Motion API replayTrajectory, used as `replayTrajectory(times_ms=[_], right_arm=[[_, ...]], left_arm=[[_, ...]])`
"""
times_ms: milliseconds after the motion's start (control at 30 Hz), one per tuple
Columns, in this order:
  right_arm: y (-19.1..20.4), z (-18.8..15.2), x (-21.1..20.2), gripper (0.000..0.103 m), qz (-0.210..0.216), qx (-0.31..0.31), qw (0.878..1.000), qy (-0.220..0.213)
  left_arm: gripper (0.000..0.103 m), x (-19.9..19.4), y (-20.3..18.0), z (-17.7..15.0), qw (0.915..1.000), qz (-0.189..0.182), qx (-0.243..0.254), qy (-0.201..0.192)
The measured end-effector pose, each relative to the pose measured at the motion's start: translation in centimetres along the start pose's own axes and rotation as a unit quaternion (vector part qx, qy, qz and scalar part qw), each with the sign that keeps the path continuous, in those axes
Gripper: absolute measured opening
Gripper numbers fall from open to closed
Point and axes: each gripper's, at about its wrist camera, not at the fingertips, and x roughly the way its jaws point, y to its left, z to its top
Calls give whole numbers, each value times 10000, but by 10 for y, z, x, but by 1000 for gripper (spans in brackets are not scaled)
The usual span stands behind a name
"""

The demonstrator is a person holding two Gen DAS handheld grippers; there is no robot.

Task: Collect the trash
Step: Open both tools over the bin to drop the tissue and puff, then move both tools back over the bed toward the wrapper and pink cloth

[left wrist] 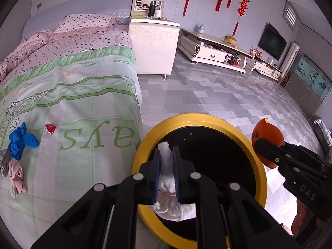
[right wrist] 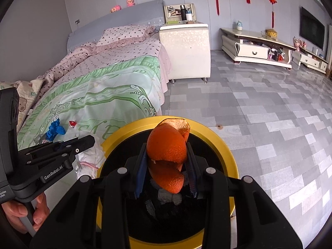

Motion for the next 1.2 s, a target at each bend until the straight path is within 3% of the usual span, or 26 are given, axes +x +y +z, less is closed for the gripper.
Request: replayTrajectory(times_ms=[100,233,467,800,1200], right_arm=[[-2,1,0,37,-32,74,10000,5],[-3,5,-5,51,-157,148,9997,-105],[-7,8,-16,55,-202,319,9991,-200],[32,14,-33,61,164,64,9990,-413],[134,26,-32,67,917,-599,9923,-575]], left_arm=[[13,0,0,0,10000,-45,-3,27],[40,-4,3,1,9999,-74,-72,-34],[77,-21,16,3,9995,71,-144,-268],[80,-55,66,7,9966,477,-364,-563],[89,-109,156,0,9843,1115,-984,-946]])
